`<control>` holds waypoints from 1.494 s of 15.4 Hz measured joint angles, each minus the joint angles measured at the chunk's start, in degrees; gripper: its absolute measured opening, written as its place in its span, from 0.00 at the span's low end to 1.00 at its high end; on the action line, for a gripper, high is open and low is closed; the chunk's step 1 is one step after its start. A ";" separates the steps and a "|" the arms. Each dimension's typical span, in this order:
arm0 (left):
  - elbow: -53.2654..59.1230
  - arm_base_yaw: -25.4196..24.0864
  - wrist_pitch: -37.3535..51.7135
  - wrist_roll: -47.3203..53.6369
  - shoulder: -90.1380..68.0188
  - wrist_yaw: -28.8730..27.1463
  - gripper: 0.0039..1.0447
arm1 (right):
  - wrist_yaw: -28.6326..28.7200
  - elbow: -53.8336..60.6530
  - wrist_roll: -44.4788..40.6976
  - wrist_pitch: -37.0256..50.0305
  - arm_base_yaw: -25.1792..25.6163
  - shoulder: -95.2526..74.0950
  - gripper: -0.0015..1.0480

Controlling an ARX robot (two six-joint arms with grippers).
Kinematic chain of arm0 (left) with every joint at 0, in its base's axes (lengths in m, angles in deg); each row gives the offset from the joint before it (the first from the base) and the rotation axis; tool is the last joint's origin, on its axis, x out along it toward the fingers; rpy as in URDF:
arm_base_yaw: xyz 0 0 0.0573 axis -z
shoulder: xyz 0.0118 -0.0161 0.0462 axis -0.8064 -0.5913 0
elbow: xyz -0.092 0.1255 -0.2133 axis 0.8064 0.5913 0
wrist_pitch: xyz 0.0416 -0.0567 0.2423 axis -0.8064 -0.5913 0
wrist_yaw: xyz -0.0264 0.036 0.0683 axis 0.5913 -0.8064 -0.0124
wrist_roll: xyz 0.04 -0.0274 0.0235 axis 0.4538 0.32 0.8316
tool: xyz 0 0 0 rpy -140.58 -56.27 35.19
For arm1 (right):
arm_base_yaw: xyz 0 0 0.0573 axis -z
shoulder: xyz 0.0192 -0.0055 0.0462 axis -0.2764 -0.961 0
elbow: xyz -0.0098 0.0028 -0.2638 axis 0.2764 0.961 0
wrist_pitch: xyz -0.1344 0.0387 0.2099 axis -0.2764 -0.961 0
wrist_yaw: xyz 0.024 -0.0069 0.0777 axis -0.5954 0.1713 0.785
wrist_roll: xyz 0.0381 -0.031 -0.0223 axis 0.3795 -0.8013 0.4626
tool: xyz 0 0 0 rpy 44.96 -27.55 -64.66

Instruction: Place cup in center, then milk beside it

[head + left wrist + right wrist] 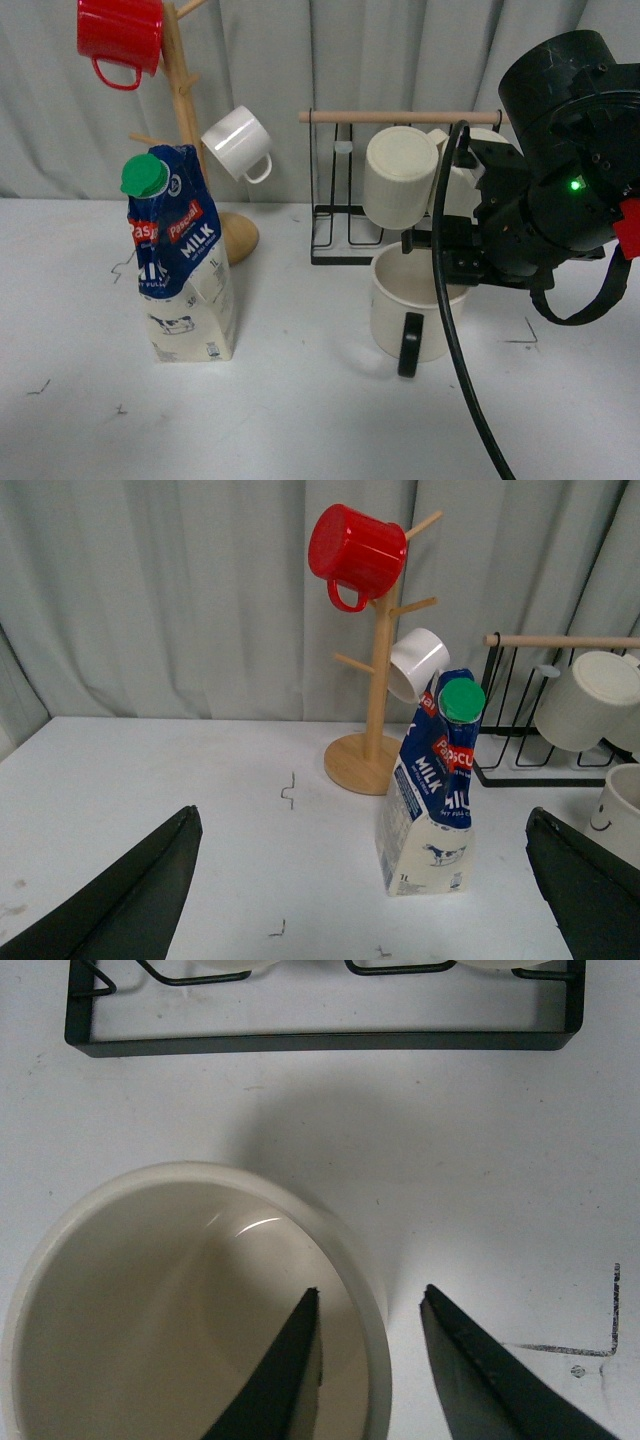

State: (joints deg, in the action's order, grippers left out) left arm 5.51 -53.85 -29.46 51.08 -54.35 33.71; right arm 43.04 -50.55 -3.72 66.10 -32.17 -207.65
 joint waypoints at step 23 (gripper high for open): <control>0.00 0.00 0.00 0.00 0.02 0.00 0.94 | -4.83 60.35 -13.20 38.95 12.48 73.96 0.02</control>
State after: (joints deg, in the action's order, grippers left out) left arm 5.51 -53.85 -29.46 51.08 -54.33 33.71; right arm 38.21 9.80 -16.92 105.05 -19.69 -133.69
